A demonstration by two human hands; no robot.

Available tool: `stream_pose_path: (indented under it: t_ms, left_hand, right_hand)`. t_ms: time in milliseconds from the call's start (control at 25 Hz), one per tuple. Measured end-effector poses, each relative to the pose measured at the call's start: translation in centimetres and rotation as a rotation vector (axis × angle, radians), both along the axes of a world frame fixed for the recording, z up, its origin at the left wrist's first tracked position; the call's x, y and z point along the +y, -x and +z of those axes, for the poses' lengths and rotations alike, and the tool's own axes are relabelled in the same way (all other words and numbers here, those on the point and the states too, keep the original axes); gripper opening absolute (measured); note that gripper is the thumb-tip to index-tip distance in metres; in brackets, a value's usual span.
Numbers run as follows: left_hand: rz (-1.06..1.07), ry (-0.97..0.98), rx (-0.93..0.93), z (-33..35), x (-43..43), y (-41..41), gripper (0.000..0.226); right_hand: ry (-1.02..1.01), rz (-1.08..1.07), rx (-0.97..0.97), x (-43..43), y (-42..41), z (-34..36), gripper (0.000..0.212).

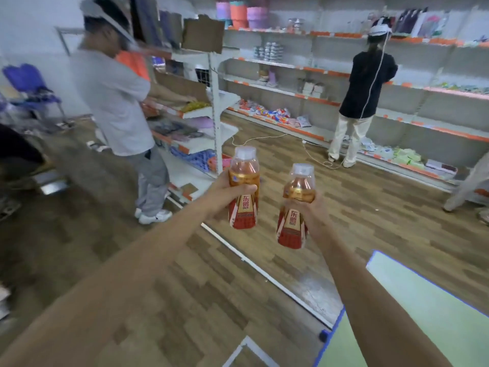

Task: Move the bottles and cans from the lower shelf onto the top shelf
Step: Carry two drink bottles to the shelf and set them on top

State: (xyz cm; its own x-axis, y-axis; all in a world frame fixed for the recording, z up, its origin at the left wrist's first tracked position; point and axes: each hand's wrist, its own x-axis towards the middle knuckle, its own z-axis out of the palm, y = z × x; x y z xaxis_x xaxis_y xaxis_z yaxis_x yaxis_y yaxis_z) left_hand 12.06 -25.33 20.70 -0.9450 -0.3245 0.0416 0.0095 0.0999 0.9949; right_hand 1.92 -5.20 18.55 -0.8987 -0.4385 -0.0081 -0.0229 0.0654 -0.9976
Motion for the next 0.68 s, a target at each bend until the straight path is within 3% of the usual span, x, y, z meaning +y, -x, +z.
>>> stream_pose_path:
  t_ms: [400,480,560,680]
  left_hand:
    - [0.5,0.002,0.04,2.1,-14.0,-17.8,0.029]
    - [0.591,-0.01,0.059,2.6,-16.5,-21.4,0.042]
    - [0.665,0.01,0.066,3.4,-18.8,-24.9,0.066]
    - [0.68,0.066,0.093,4.1,-21.7,-28.6,0.054]
  right_hand:
    - [0.041,0.39,0.036,-17.9,-9.2,1.0,0.03]
    - [0.044,0.459,0.055,-21.2,-11.5,1.4,0.028]
    - [0.035,0.51,0.066,-24.6,-13.8,2.0,0.035]
    - [0.03,0.593,0.066,-29.4,-16.5,2.8,0.053]
